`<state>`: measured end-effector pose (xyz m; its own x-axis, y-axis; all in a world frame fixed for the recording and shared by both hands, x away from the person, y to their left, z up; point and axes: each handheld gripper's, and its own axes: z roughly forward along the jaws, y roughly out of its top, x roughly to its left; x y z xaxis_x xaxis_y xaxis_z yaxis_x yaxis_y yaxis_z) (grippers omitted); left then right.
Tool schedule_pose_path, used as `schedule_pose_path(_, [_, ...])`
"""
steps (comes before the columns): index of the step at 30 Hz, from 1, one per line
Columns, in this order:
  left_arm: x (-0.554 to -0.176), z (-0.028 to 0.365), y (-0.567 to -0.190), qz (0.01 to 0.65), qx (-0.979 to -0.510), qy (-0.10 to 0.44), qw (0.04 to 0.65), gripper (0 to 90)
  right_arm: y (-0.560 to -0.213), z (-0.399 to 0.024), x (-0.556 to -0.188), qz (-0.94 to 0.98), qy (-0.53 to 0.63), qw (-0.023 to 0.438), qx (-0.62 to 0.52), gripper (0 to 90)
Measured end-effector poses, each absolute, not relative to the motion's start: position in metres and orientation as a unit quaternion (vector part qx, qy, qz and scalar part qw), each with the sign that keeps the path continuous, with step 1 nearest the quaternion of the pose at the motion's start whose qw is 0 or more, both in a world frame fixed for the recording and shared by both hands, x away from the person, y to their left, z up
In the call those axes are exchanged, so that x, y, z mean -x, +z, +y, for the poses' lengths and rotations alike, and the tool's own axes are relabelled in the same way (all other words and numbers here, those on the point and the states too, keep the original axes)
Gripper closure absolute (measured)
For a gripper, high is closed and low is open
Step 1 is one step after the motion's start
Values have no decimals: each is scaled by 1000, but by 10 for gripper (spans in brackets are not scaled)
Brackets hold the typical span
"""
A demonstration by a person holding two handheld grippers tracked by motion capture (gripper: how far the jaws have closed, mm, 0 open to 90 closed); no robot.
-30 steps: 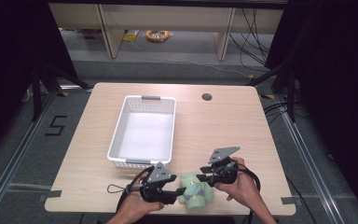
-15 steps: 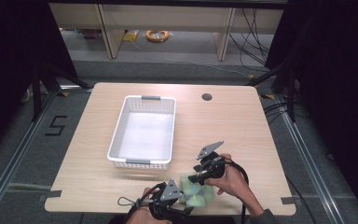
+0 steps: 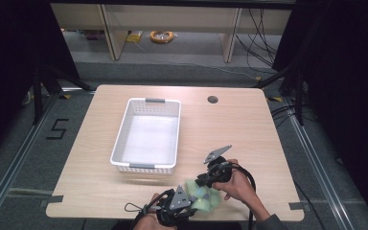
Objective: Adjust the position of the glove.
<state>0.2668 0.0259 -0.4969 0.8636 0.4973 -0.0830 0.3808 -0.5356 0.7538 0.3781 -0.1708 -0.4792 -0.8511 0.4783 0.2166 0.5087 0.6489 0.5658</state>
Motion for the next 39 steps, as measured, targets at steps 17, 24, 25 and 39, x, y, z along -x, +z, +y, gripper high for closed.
schedule_pose_path(17, [-285,53,-473,256,-857,73,442,856,-441,-202,-339,-871,-368,-28,324,822])
schedule_pose_path(24, [-305,52,-482,236,-871,76,424,860,-448,-210,-308,-862,-378,-41,336,827])
schedule_pose_path(25, [-307,51,-481,227,-874,80,423,860,-449,-210,-306,-860,-384,-45,334,827])
schedule_pose_path(39, [-323,46,-490,221,-875,65,426,850,-463,-219,-293,-842,-390,-41,371,811])
